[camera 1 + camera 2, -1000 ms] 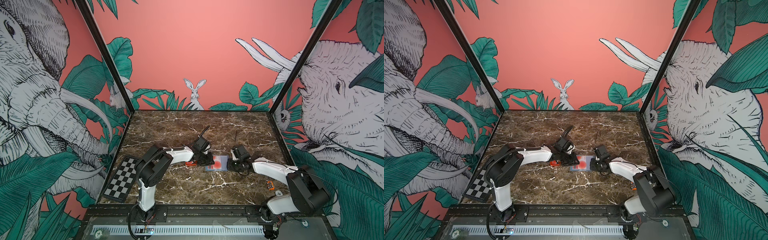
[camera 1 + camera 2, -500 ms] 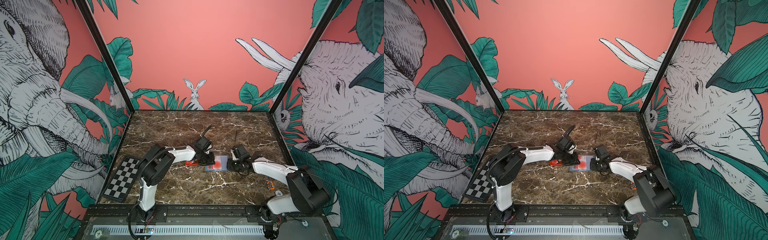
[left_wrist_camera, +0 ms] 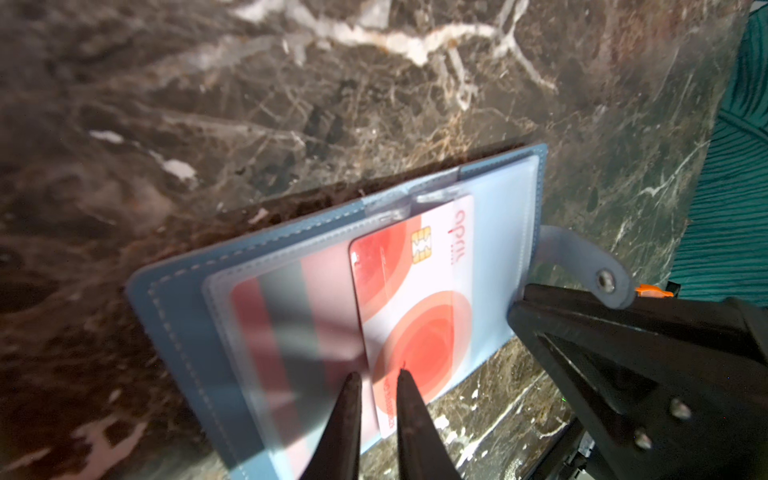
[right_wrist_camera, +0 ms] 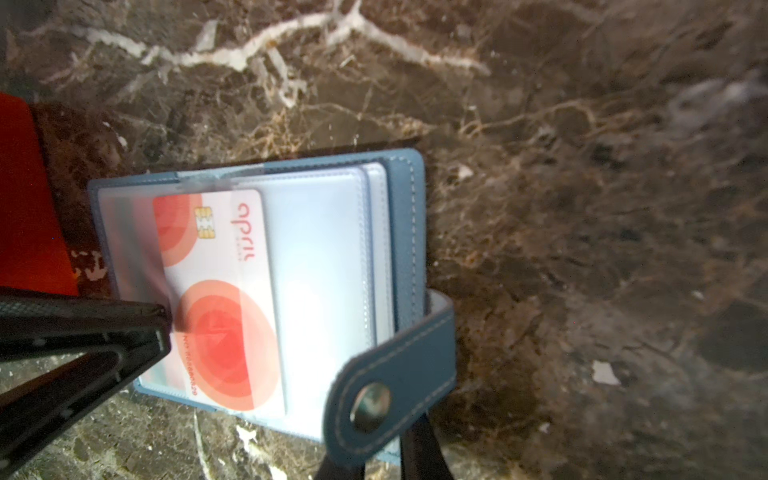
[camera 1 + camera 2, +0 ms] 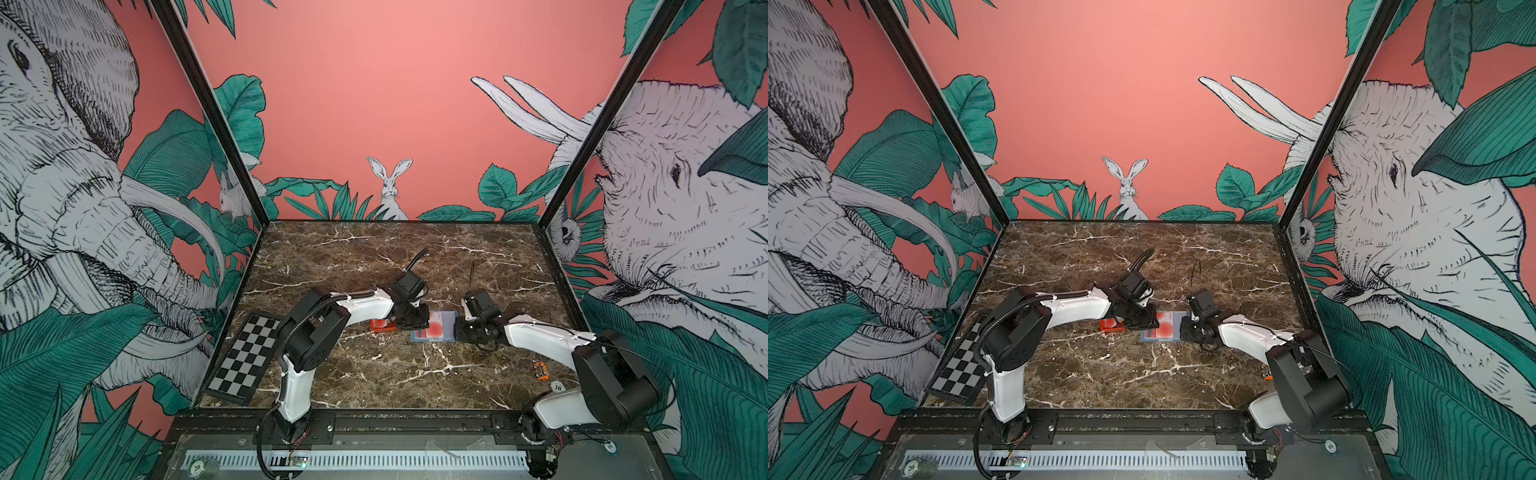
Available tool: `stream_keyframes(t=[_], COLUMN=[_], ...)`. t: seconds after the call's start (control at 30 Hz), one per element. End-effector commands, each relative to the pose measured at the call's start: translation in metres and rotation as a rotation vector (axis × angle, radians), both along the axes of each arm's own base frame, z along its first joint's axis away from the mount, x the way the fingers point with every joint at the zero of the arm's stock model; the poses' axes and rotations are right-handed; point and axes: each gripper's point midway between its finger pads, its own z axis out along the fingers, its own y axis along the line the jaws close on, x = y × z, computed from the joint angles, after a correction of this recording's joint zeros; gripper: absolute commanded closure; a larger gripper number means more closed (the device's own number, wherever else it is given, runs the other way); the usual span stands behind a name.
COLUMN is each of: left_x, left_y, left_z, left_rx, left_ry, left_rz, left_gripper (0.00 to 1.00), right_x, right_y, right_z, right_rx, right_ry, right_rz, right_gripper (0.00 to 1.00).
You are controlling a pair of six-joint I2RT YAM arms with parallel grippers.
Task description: Put the credit cards into the card holder
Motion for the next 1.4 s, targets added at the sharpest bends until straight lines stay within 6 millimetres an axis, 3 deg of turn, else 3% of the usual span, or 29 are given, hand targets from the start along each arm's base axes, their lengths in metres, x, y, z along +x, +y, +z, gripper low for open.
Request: stream_keyframes(t=[0.0, 0.43, 0.87, 1.13, 1.37], left_x=[-0.004, -0.004, 0.0, -0.001, -0.003], left_y=[0.002, -0.023, -0.034, -0.037, -0.04], left_z=[0.003, 0.003, 0.007, 0.007, 0.007], left_rx=[0.017, -0.059, -0.088, -0.095, -0.112], left_ry=[0.001, 0.021, 0.016, 0.025, 0.031], left_rz=[-0.005, -0.017, -0.014, -0.02, -0.017], left_gripper=[0.81, 0.83, 0.83, 0.83, 0.84], right_x=[-0.005, -0.005, -0.004, 0.007, 0.008], right_y=[-0.002, -0.002, -0.002, 0.01, 0.01], right_z=[-0.014, -0.014, -0.01, 0.012, 0.01], right_rx=[-0.03, -0.026, -0.021, 0.086, 0.179], right_ry=[0.029, 0.029, 0.024, -0.022, 0.012], right_rz=[0.005, 0.004, -0.001, -0.017, -0.046], right_gripper=[0.84, 0.84, 0.84, 0.82, 0.8])
